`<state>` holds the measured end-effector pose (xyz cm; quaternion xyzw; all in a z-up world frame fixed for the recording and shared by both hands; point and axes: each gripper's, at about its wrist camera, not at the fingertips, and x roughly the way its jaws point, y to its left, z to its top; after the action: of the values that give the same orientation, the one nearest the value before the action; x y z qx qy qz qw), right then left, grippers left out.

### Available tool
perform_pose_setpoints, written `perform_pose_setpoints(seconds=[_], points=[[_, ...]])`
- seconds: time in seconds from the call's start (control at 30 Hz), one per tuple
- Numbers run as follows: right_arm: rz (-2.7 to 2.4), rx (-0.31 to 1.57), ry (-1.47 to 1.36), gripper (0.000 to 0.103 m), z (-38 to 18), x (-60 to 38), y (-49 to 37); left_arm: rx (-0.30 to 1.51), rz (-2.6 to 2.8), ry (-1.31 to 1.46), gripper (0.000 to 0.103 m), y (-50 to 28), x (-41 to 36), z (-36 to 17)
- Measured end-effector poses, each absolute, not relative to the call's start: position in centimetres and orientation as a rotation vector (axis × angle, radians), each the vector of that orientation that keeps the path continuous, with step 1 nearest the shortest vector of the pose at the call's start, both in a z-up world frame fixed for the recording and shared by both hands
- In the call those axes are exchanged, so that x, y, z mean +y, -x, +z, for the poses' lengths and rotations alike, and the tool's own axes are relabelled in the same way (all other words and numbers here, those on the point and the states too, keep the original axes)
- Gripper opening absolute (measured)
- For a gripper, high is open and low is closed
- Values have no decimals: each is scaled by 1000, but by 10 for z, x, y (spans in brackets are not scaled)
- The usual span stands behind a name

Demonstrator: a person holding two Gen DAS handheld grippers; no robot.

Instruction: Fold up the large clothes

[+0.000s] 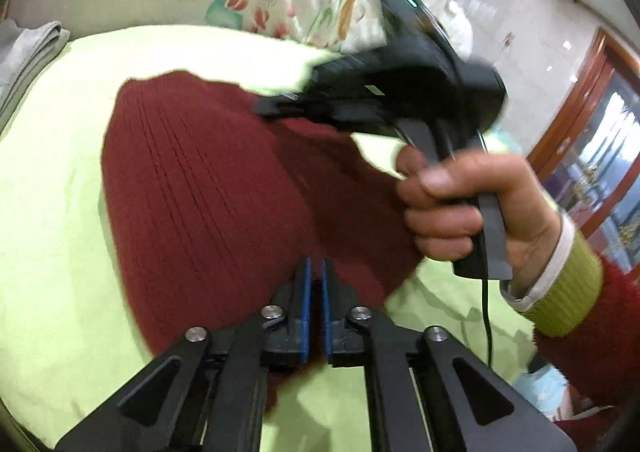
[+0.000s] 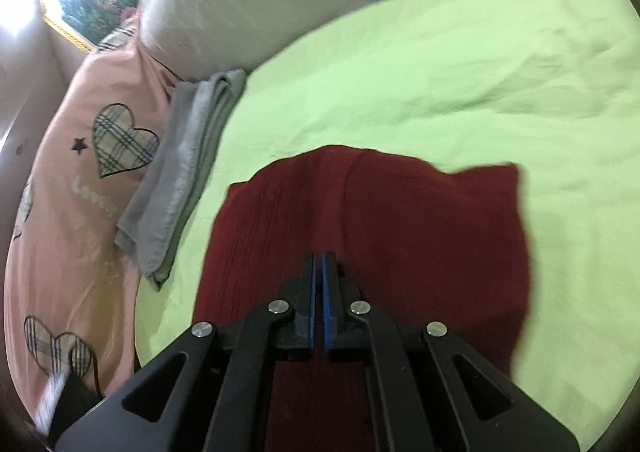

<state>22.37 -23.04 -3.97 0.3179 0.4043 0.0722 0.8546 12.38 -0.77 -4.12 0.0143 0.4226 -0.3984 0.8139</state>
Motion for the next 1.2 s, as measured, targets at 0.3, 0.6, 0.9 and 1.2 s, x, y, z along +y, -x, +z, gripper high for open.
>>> perform_pose_setpoints(seconds=[0.3, 0.6, 0.9, 1.2], points=[[93, 808, -712, 3, -41, -243, -135, 844, -806, 53, 18, -128, 37, -12], [1, 889, -682, 3, -74, -251, -127, 941, -817, 13, 9, -132, 24, -50], [5, 851, -704, 3, -68, -254, -125, 959, -772, -34, 5, -135, 11, -52], [29, 806, -637, 3, -43, -245, -169, 838, -635, 72, 18, -150, 38, 3]])
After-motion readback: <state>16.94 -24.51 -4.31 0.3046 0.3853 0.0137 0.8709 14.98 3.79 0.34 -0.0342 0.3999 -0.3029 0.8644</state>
